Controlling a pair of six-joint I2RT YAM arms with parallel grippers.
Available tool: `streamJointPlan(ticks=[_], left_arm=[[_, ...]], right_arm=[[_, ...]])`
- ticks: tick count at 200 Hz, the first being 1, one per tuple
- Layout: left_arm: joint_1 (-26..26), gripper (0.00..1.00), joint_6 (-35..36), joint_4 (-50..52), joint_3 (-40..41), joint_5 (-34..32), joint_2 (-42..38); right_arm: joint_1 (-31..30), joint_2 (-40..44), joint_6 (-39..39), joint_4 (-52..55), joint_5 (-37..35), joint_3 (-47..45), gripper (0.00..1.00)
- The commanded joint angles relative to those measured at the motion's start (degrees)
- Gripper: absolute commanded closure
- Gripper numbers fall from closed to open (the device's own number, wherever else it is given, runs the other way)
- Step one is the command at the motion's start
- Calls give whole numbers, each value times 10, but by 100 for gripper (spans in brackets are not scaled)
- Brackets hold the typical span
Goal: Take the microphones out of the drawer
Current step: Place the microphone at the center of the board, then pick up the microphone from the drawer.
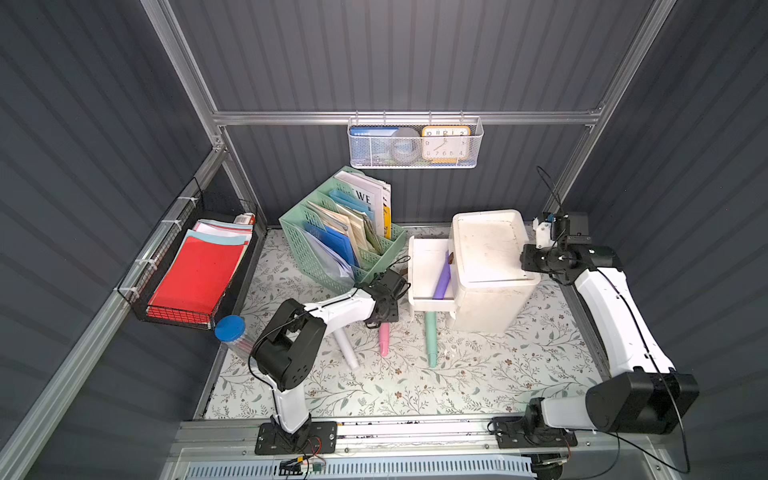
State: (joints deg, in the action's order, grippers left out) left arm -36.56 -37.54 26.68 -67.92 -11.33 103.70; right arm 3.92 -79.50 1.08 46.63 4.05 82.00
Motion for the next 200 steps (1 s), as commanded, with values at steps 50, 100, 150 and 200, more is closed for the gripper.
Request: streamJointPlan(ticks=[50,100,150,200], left_arm=[[-1,40,10,42,-82,-24,-61],[0,40,38,44,-155,-8,-66],[-1,40,92,37,-232,71,-35],[-1,41,129,30,-291,164,21]], right_arm=[[3,-2,50,67,60,-33,99],[3,-3,52,68,61,-30,99],[3,-4,53,68,61,-30,99],[3,-4,55,70,60,-30,99]])
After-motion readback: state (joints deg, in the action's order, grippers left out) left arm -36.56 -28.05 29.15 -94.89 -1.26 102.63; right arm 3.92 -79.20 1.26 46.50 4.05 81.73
